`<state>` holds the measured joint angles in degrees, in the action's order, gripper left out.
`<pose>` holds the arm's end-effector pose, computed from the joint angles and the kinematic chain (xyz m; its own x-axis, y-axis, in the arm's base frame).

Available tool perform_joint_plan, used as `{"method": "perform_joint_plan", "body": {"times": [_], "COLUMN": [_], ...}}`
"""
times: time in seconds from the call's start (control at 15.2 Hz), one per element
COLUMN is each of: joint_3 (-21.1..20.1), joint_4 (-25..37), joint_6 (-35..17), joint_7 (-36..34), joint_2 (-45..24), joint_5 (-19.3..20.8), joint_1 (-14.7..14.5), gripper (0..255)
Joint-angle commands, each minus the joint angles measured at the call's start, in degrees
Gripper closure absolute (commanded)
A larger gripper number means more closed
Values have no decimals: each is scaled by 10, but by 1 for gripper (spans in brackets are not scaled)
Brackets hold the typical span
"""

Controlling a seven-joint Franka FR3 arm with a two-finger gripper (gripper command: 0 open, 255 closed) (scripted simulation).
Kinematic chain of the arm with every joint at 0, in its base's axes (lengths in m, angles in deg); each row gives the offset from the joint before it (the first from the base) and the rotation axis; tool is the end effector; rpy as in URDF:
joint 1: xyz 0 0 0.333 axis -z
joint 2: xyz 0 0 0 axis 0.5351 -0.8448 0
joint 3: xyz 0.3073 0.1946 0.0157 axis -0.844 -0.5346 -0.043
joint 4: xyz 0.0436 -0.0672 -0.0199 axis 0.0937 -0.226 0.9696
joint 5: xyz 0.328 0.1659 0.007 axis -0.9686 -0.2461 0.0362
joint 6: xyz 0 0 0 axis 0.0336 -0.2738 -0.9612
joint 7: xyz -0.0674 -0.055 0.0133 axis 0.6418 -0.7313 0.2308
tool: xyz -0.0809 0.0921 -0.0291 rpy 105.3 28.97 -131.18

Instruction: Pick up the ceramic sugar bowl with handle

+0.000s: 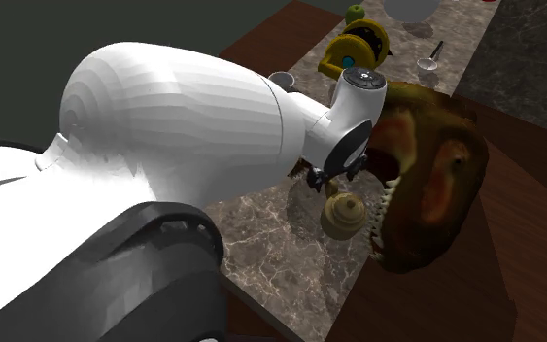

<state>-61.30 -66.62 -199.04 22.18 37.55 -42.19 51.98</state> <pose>0.6286 -0.3765 0.1948 0.9191 0.3934 -0.0237 0.3940 -0.9182 0.0416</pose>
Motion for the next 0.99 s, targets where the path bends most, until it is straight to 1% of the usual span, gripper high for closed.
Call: {"method": "perform_joint_plan", "body": {"times": [0.0, 0.07, 0.13, 0.73, 0.92], "joint_3": [-2, -2, -2, -2, 2], "joint_4": [1, 2, 1, 2, -4], "joint_6": [-7, -7, -7, -7, 5], "joint_7": [1, 1, 0, 1, 0], "joint_2": [-8, -8, -8, -8, 9], "joint_5": [-2, -2, -2, -2, 1], "joint_1": [1, 1, 1, 1, -1], "gripper": [0, 0, 255, 255, 255]}}
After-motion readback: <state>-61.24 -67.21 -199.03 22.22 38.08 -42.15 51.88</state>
